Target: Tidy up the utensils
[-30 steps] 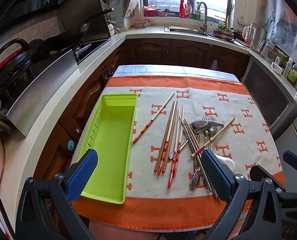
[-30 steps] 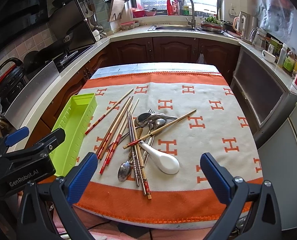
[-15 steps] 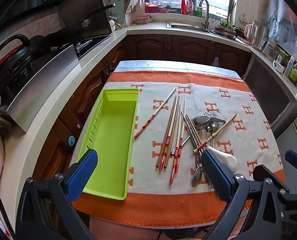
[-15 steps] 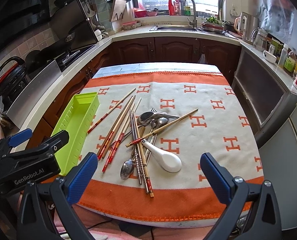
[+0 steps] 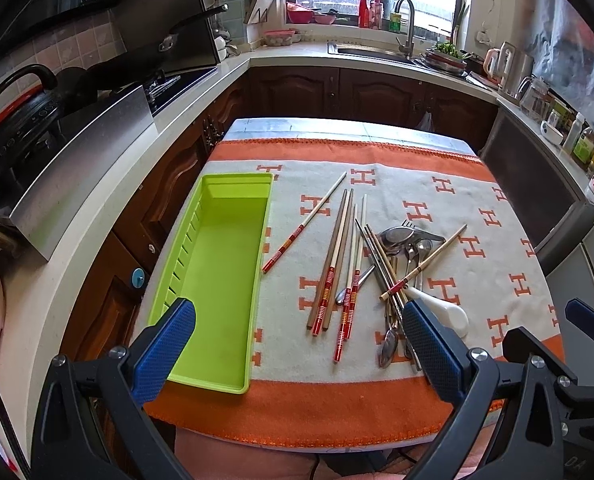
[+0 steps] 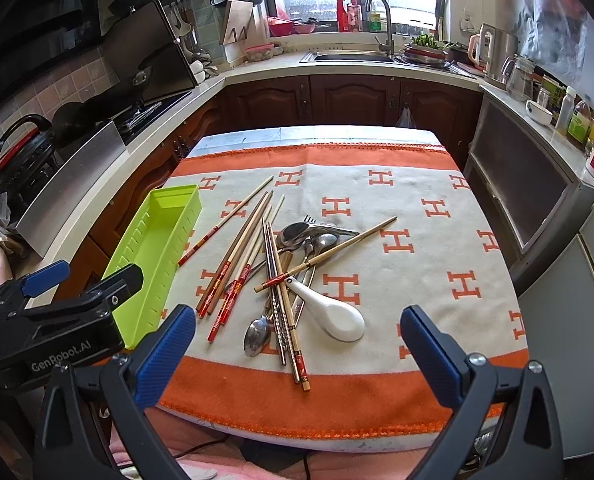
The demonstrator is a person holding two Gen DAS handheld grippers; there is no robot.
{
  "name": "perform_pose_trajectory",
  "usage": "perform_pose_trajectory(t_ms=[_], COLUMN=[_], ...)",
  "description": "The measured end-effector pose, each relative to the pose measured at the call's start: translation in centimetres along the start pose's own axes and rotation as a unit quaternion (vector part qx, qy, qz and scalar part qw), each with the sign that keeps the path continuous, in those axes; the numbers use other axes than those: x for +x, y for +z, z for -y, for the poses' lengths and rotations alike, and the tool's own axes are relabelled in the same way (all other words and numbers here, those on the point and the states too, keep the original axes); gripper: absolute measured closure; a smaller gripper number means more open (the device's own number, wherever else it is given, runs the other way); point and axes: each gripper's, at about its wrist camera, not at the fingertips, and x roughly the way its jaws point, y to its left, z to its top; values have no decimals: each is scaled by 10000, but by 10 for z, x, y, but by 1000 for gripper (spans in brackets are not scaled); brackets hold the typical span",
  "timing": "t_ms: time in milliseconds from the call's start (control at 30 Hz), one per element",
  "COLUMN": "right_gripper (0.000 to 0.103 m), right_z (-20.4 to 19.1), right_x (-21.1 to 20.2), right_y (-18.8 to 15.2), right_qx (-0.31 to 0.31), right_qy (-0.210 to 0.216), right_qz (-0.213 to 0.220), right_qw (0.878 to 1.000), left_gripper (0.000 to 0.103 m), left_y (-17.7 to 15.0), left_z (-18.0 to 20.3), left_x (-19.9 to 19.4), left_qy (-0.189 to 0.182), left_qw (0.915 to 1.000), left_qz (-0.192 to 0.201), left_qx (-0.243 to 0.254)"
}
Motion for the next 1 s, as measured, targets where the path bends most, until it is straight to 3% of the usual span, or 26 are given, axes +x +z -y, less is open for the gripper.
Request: perform_pose_trajectory(t_ms=[400,600,1000], right_gripper=[6,12,24], right_z=[-4,2,37], right_x=[0,10,52], right_y=[-1,6,43], right_qx=[9,68,561], right_qy=[53,138,590], right_qz=[-34,-179,-836], right_qw=[10000,9997,9932], left_gripper=[1,1,3], left_y=[8,17,68], left_z=[-7,3,4], left_x=[6,14,38], left_qy=[-178,-409,-785], left_qw=[9998,9987,9960], left_qz=[-41,-173,-256], left_qx=[-124,235,352])
